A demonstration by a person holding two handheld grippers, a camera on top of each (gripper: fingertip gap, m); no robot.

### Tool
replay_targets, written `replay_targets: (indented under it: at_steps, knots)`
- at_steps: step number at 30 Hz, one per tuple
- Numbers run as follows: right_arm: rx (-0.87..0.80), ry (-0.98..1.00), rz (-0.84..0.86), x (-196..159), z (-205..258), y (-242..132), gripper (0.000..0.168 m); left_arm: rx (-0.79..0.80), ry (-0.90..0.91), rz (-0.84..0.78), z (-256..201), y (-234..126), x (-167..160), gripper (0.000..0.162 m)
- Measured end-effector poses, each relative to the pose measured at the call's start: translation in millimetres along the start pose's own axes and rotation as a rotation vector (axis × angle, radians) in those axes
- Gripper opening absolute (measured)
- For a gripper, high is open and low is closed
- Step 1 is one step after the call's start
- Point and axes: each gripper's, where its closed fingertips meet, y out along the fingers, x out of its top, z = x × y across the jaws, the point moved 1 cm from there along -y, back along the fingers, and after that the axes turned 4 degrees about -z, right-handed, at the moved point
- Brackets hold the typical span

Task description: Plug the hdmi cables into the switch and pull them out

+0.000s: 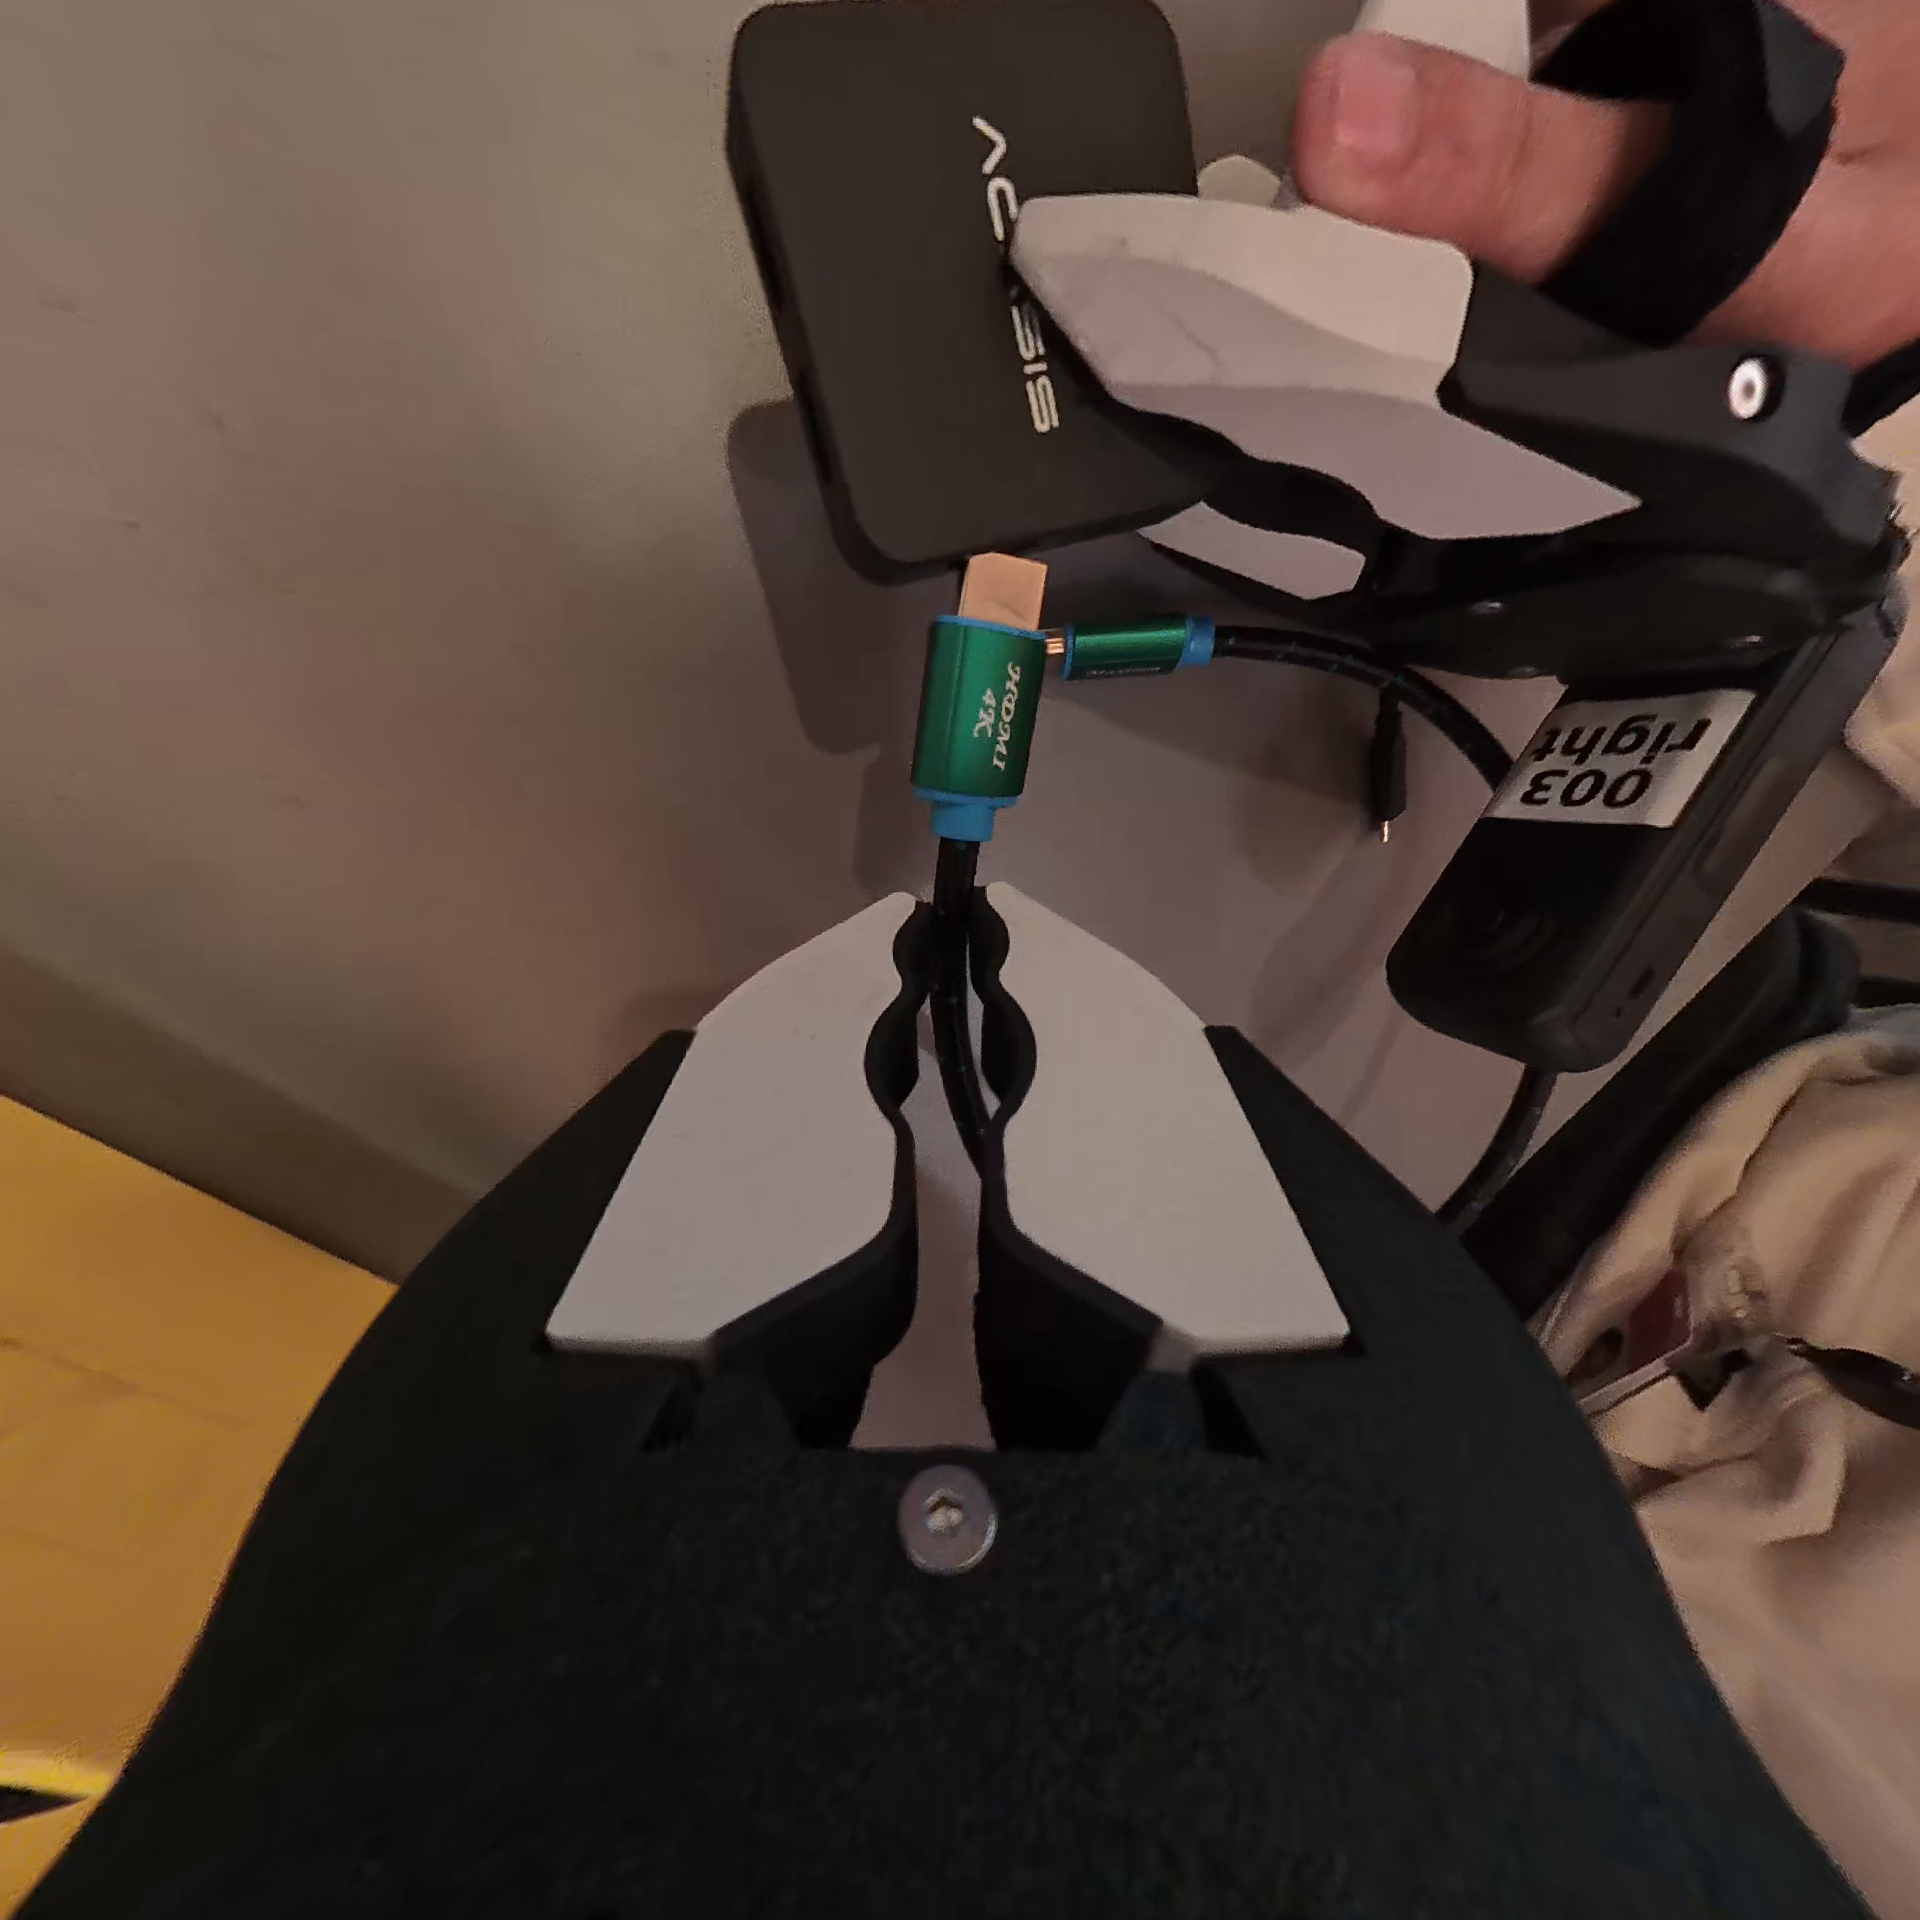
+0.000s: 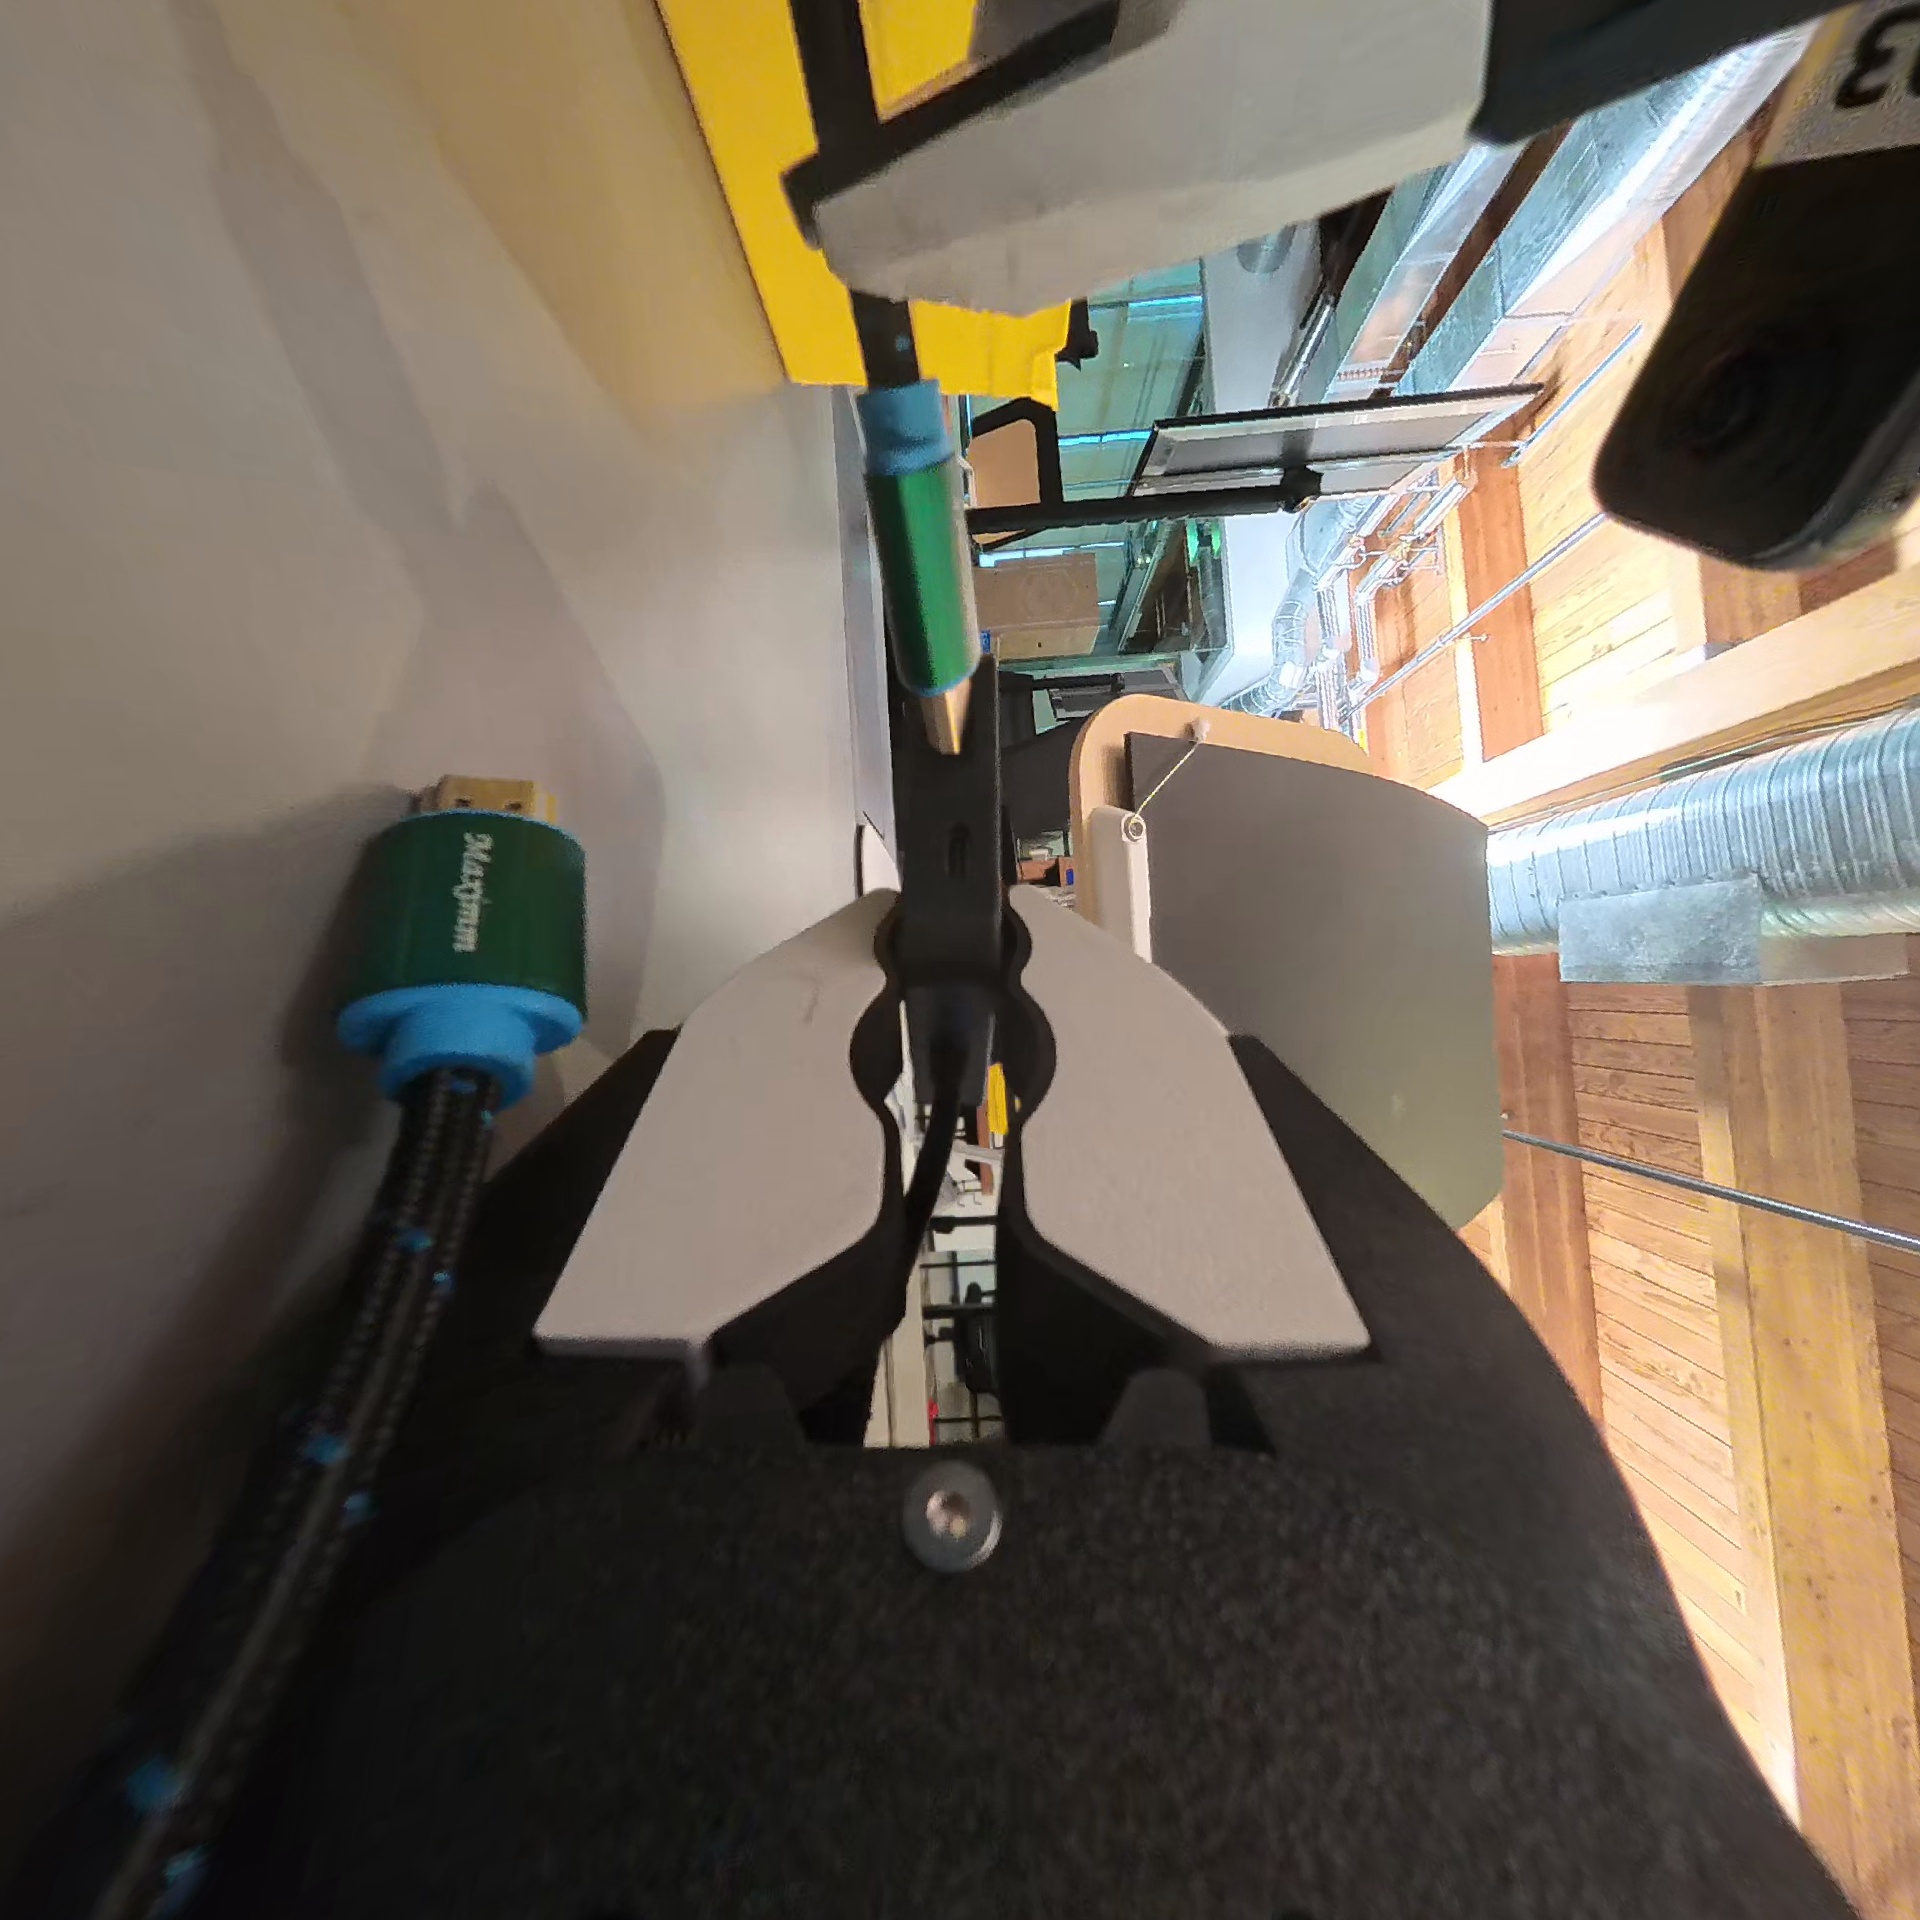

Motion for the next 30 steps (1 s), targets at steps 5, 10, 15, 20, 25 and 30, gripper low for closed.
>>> replay_targets:
  at_steps: [5,10,15,20,25,30]
  knots:
    - [-0.004,-0.028,0.039,-5.3,1.2,1.8,0.014,0.004,-0.053,-0.081,3.2,5.1,7.5,0.006]
    - [-0.002,-0.015,0.087,-12.1,1.8,3.1,0.014,0.015,-0.079,-0.168,5.0,4.4,16.3,0.006]
    - [0.008,-0.083,0.107,-9.5,7.8,5.6,0.013,0.083,-0.076,-0.213,11.2,-2.1,19.7,0.006]
    - [0.017,-0.014,0.128,-12.5,7.2,8.1,0.014,0.217,-0.029,-0.282,15.5,-9.0,32.2,0.006]
    - [0.011,0.069,0.134,-24.0,2.6,4.6,0.013,0.190,0.022,-0.365,6.5,-3.0,38.1,0.006]
    - [-0.033,0.092,0.071,-16.5,-6.1,2.5,0.013,0.112,0.042,-0.401,4.0,1.8,33.8,0.005]
